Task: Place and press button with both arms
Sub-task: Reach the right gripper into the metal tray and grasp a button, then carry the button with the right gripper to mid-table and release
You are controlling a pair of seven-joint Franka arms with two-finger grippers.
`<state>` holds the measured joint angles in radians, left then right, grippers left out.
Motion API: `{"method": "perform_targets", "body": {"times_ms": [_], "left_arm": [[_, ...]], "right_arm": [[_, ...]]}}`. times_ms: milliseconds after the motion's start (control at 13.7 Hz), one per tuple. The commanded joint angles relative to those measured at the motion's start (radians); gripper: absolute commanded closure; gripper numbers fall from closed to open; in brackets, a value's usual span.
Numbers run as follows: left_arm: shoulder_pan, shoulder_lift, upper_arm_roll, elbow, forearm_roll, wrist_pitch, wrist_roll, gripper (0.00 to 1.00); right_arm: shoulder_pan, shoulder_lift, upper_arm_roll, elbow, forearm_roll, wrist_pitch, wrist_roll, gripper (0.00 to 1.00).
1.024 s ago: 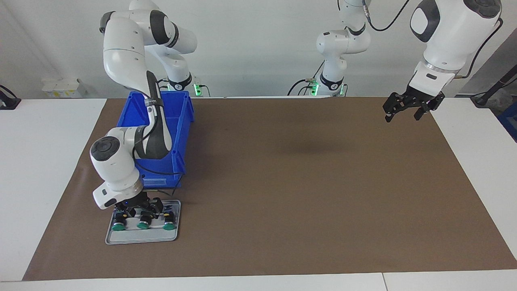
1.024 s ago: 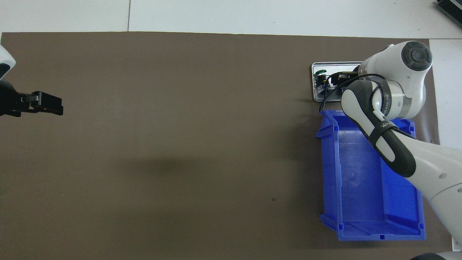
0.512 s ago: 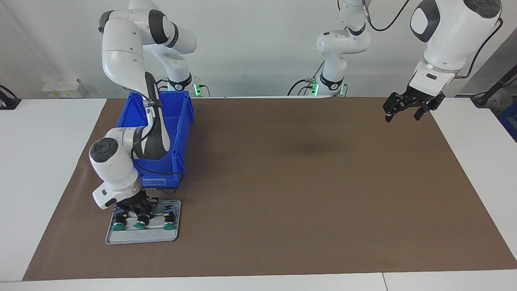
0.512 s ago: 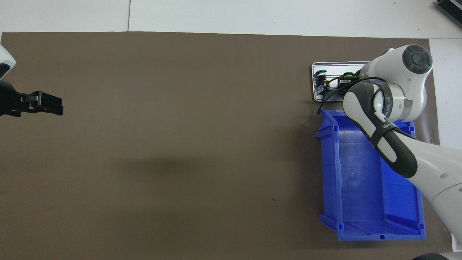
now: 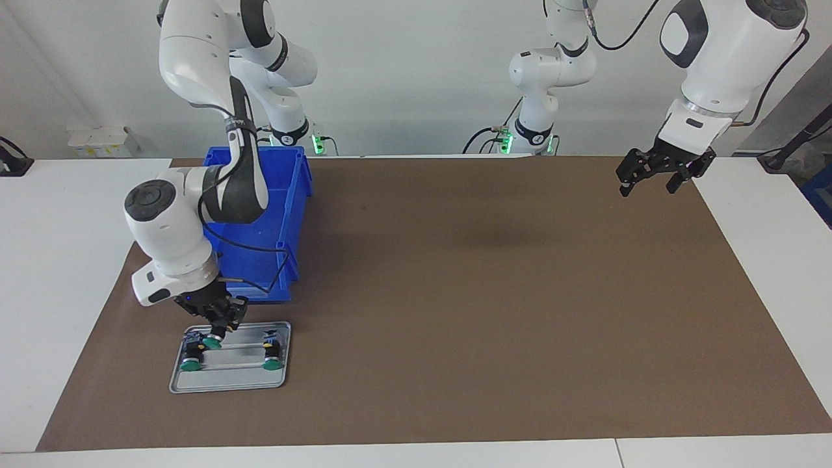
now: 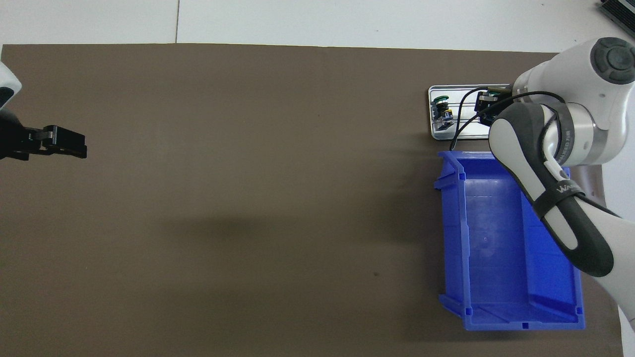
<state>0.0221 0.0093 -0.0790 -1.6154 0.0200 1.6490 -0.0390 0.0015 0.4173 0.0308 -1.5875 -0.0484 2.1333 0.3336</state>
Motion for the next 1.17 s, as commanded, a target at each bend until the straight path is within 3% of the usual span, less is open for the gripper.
{"method": "perform_targets", "body": {"times_ms": [0,219,585,878,1097], "left_arm": [[0.016,-0.029,-0.008,-0.027,-0.008,-0.008,0.008,0.0],[0.016,-0.029,-0.008,-0.027,-0.009,-0.008,0.008,0.0],[0.016,-0.029,-0.008,-0.027,-0.008,-0.008,0.008,0.0],[0.016,-0.029,-0.008,-0.027,-0.009,-0.008,0.008,0.0],[0.009,-0.029,-0.01,-0.027,-0.008,0.0,0.007,0.0]], "right_arm": [[0.089,-0.058,0.009,-0.029,0.002,-0.05,0.239,1.0],[0.263,-0.068,0.003,-0.012,-0.022,-0.09,0.636,1.0],[0.468,-0.064,0.009,0.026,-0.03,-0.081,1.159,1.0],[0.561,-0.012,0.011,0.072,-0.024,-0.055,1.551,1.0],[0.643,0.084,0.009,0.142,-0.036,-0.036,1.761,1.0]]}}
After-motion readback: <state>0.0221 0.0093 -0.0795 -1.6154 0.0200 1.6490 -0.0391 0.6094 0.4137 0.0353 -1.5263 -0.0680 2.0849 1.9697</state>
